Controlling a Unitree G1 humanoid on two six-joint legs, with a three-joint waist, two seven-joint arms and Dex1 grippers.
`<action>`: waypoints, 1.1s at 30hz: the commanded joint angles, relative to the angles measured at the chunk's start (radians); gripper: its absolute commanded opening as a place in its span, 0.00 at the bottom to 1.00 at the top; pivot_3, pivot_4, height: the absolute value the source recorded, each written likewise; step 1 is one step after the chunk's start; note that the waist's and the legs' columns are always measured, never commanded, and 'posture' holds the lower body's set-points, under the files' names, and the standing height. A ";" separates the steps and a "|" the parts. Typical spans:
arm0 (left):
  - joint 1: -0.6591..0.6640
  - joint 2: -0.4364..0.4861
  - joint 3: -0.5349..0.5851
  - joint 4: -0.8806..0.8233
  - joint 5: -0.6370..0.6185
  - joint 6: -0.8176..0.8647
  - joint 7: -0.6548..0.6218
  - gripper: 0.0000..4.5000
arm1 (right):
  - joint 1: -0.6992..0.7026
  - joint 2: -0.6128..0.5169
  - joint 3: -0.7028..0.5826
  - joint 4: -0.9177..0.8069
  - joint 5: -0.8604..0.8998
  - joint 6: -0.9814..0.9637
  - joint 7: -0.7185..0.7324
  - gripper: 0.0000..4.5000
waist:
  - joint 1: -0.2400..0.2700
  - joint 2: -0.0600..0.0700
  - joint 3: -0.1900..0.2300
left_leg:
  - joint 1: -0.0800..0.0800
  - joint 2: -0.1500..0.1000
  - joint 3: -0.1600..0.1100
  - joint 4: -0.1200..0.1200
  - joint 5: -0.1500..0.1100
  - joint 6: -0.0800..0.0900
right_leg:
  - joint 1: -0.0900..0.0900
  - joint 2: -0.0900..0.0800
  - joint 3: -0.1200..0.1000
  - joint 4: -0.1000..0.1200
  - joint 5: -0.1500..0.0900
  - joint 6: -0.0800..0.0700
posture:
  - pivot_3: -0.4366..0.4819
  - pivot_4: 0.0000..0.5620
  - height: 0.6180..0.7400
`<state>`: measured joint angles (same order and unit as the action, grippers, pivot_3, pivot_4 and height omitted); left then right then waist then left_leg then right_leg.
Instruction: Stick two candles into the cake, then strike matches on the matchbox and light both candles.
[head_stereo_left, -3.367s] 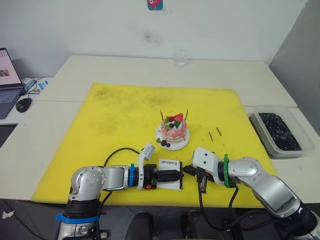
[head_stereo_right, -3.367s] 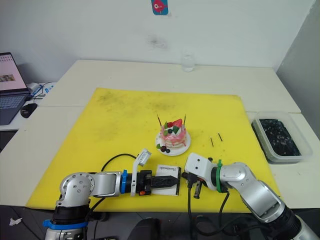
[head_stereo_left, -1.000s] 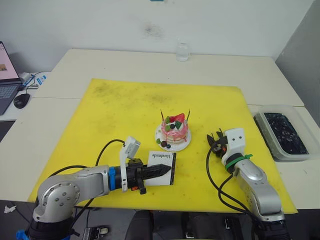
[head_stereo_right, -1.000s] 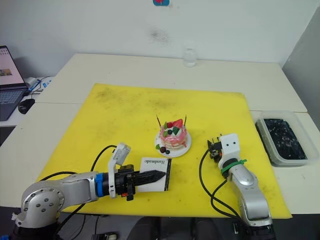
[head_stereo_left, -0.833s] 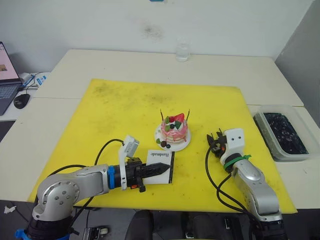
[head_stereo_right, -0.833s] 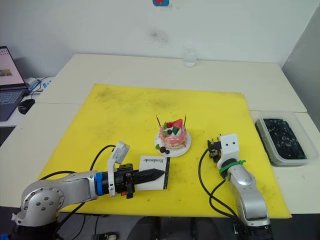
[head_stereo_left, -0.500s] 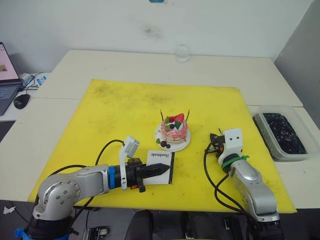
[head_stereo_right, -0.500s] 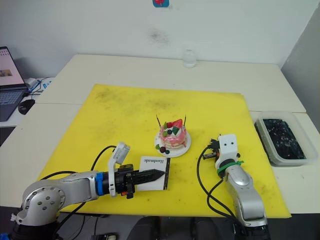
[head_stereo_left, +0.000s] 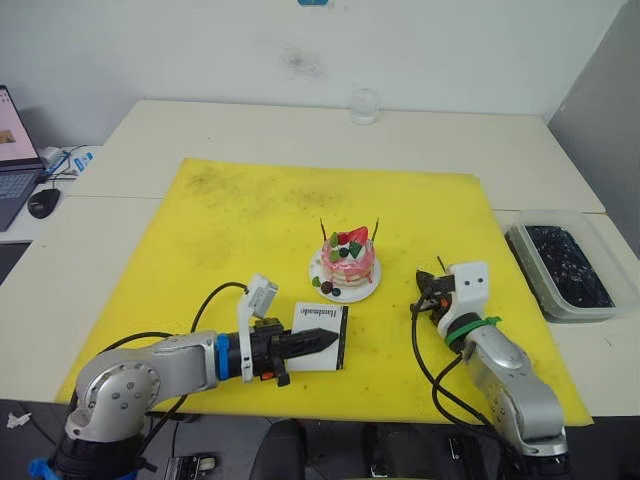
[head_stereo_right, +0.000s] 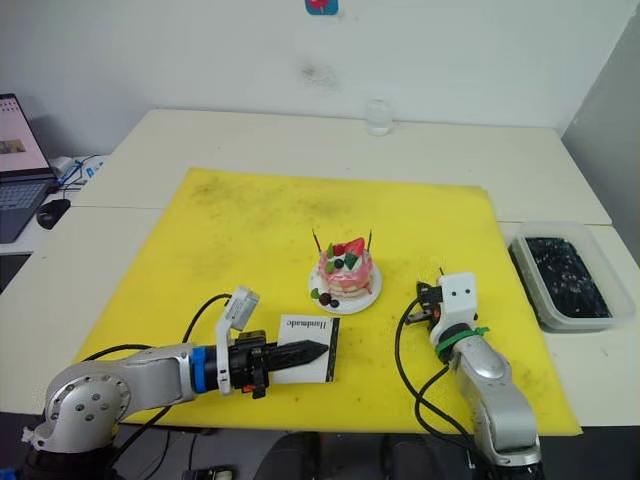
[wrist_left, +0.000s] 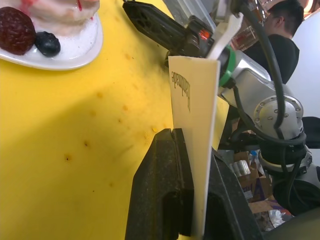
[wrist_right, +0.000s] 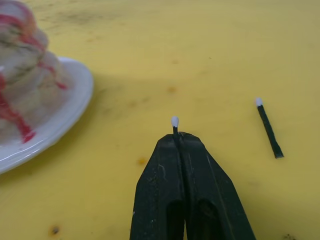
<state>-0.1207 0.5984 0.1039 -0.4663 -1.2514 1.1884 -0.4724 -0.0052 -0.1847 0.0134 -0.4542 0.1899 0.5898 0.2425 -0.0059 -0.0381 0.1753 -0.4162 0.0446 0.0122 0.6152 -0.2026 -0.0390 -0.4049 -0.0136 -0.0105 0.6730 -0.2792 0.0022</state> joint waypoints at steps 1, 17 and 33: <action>-0.016 -0.004 -0.016 -0.007 -0.005 -0.015 -0.021 0.00 | 0.031 -0.043 -0.008 -0.075 0.042 0.006 0.059 0.01 | 0.000 0.000 0.000 | 0.000 0.000 0.000 0.001 0.000 0.000 | 0.000 0.000 0.000 0.001 0.000 0.000 | 0.48 0.27 1.00; -0.001 0.032 -0.020 -0.007 0.012 -0.017 -0.053 0.00 | 0.129 -0.157 0.087 -0.055 0.036 -0.095 0.200 0.10 | 0.001 0.000 0.000 | 0.000 0.001 -0.001 0.012 0.000 0.000 | 0.001 0.001 0.000 0.008 0.001 -0.002 | 0.48 0.27 1.00; -0.022 0.033 -0.029 0.018 0.032 -0.018 -0.070 0.00 | 0.094 -0.153 0.115 0.031 -0.015 -0.204 0.208 0.21 | 0.001 0.000 0.000 | 0.000 0.001 -0.001 0.012 0.000 0.000 | 0.001 0.001 0.000 0.008 0.001 -0.002 | 0.48 0.27 1.00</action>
<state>-0.1309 0.6290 0.0727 -0.4397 -1.2173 1.1877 -0.5258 0.0975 -0.3408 0.1244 -0.4298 0.1785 0.3983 0.4535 -0.0053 -0.0378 0.1755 -0.4162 0.0461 0.0108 0.6275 -0.2027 -0.0387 -0.4042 -0.0122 -0.0103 0.6808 -0.2780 0.0001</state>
